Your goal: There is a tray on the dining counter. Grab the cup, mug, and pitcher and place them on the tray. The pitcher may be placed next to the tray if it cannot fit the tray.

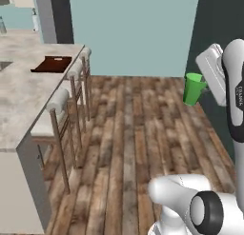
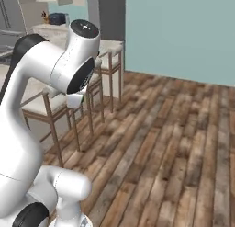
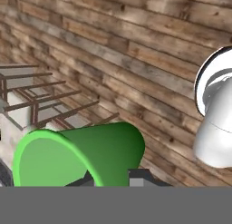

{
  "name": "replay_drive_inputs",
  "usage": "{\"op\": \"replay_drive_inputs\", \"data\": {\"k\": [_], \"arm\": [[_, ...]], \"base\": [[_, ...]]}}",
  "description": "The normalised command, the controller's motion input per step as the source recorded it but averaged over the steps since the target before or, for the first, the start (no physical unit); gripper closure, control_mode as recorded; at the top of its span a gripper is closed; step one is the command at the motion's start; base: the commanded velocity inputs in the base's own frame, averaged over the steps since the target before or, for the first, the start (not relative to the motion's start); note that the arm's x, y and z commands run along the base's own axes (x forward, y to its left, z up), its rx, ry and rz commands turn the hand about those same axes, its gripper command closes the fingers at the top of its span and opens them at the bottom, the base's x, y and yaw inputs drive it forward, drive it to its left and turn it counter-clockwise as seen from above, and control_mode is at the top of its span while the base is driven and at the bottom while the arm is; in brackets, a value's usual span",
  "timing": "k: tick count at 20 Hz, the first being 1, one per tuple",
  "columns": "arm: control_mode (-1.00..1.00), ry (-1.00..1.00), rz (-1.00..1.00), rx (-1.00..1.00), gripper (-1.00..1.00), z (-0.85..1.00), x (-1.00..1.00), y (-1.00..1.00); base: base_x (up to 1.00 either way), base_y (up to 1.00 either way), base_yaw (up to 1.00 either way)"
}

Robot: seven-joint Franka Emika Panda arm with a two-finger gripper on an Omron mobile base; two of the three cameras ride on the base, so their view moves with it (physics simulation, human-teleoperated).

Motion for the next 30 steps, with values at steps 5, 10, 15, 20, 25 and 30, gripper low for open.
{"op": "replay_drive_inputs", "data": {"k": [5, 10, 15, 20, 25, 30], "arm": [[1.00, 0.00, 0.00, 0.00, 1.00, 0.00, 0.00, 0.00], [1.00, 0.00, 0.00, 0.00, 1.00, 0.00, 0.00, 0.00], [1.00, 0.00, 0.00, 0.00, 1.00, 0.00, 0.00, 0.00], [1.00, 0.00, 0.00, 0.00, 1.00, 0.00, 0.00, 0.00], [1.00, 0.00, 0.00, 0.00, 1.00, 0.00, 0.00, 0.00], [1.00, 0.00, 0.00, 0.00, 1.00, 0.00, 0.00, 0.00]], "base": [[0.82, -0.79, 0.51], [0.75, -0.78, 0.44], [0.76, -0.79, 0.44], [0.57, -0.86, 0.40], [0.55, -0.94, 0.40], [0.65, -0.95, 0.41]]}}
